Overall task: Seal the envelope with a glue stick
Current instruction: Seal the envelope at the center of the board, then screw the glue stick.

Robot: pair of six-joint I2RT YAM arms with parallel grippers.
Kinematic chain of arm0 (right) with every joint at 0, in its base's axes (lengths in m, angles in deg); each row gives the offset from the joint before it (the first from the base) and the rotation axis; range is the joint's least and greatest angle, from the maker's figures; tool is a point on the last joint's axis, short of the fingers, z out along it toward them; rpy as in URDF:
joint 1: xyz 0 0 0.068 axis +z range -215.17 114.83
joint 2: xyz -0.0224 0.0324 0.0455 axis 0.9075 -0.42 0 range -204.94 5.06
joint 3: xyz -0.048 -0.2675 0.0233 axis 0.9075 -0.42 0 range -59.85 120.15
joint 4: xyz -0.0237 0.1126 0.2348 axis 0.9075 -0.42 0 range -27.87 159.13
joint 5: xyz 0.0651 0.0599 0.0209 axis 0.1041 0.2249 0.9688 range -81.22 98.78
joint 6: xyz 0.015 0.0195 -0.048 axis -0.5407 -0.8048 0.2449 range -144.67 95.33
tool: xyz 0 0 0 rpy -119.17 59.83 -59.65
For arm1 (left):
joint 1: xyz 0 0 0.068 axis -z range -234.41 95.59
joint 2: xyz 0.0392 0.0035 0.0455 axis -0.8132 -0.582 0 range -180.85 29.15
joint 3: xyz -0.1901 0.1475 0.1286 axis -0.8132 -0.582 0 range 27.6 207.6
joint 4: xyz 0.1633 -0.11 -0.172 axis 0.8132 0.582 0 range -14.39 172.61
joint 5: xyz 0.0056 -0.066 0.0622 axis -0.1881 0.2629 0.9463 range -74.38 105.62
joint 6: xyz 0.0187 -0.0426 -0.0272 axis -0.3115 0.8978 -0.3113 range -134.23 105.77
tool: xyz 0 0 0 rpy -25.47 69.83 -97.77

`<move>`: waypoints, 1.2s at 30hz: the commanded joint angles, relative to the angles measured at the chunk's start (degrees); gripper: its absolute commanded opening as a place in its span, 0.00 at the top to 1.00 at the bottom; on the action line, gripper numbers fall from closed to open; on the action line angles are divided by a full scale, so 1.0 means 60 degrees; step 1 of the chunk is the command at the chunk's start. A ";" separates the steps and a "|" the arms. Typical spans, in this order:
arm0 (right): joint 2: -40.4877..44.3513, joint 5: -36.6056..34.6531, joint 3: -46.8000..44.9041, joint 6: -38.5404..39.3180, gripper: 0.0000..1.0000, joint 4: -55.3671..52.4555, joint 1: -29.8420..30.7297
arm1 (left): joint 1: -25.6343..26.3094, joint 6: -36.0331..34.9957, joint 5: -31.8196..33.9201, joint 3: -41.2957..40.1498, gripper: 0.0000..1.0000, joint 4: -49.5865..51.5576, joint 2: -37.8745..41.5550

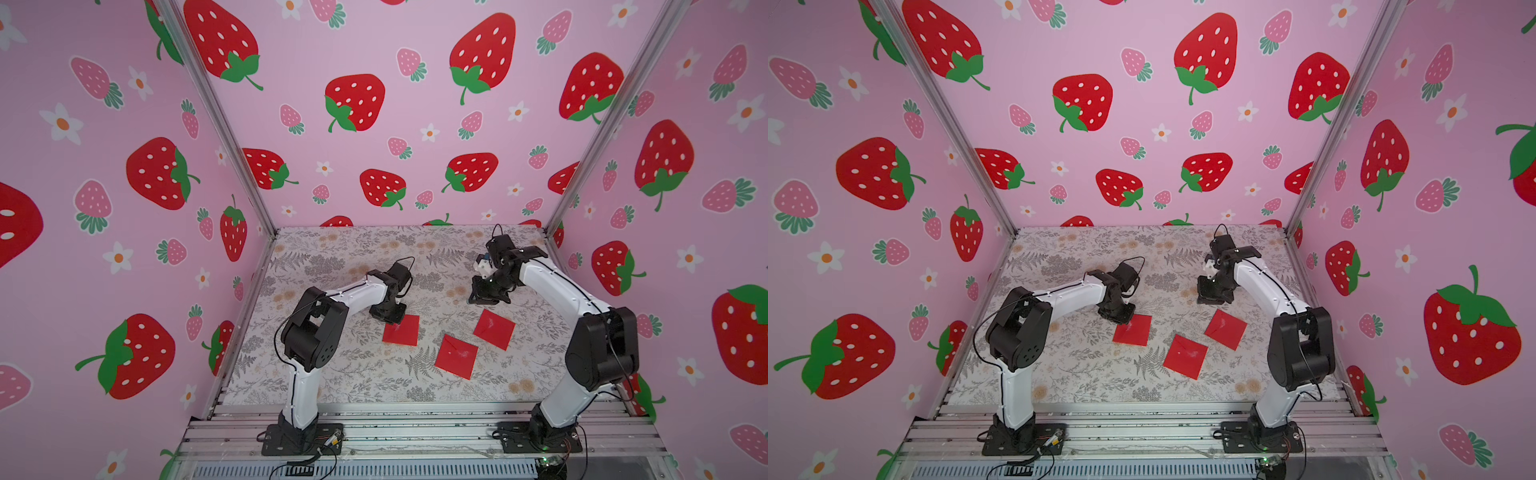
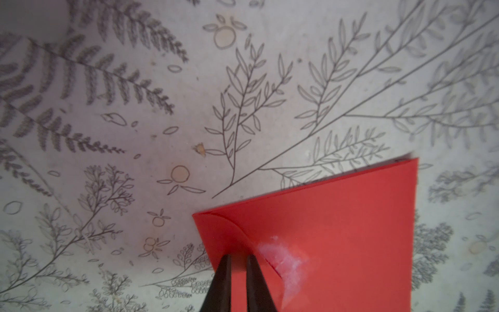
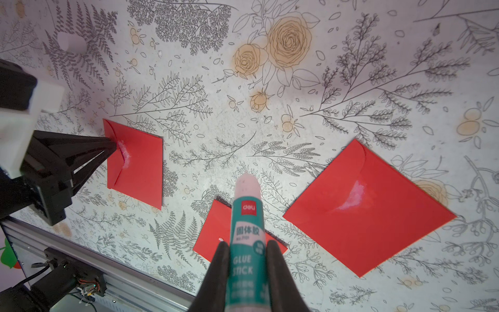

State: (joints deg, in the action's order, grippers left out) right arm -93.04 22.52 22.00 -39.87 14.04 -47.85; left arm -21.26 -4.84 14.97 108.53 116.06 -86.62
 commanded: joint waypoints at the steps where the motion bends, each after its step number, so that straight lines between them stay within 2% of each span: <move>1: 0.0093 0.0121 0.0102 0.0043 1.00 -0.0083 0.0024 | -0.0002 -0.0160 0.0235 -0.0018 0.86 0.0361 -0.0032; 10: 0.0080 0.0139 0.0091 0.0037 1.00 -0.0049 0.0030 | -0.0002 -0.0265 0.0196 0.0895 0.85 0.0715 -0.0087; 20: 0.0003 0.0098 0.0052 0.0043 1.00 -0.0032 0.0028 | 0.0008 -0.0266 0.0221 0.0312 0.85 0.0525 -0.0750; 26: 0.0188 0.0159 0.0024 -0.0248 1.00 0.0411 0.0029 | -0.0030 -0.0218 0.0252 0.0730 0.83 0.0562 0.0074; 29: 0.0545 0.0445 -0.0030 -0.0552 1.00 0.1223 0.0043 | -0.0098 0.0053 -0.0332 0.1095 0.80 0.0240 0.0934; 31: 0.0867 0.0415 -0.0061 -0.0762 1.00 0.2026 0.0043 | -0.0175 0.0345 -0.1126 0.1121 0.76 -0.0469 0.1548; 36: 0.1935 0.0326 -0.0532 -0.1235 1.00 0.4846 0.0100 | -0.0418 0.1966 -0.3563 0.1321 0.73 -0.2346 0.2716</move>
State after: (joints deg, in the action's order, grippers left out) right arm -85.87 23.85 20.25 -44.71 30.43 -47.76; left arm -23.01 0.36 4.11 113.51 110.42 -73.59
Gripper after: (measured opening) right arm 0.212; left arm 0.266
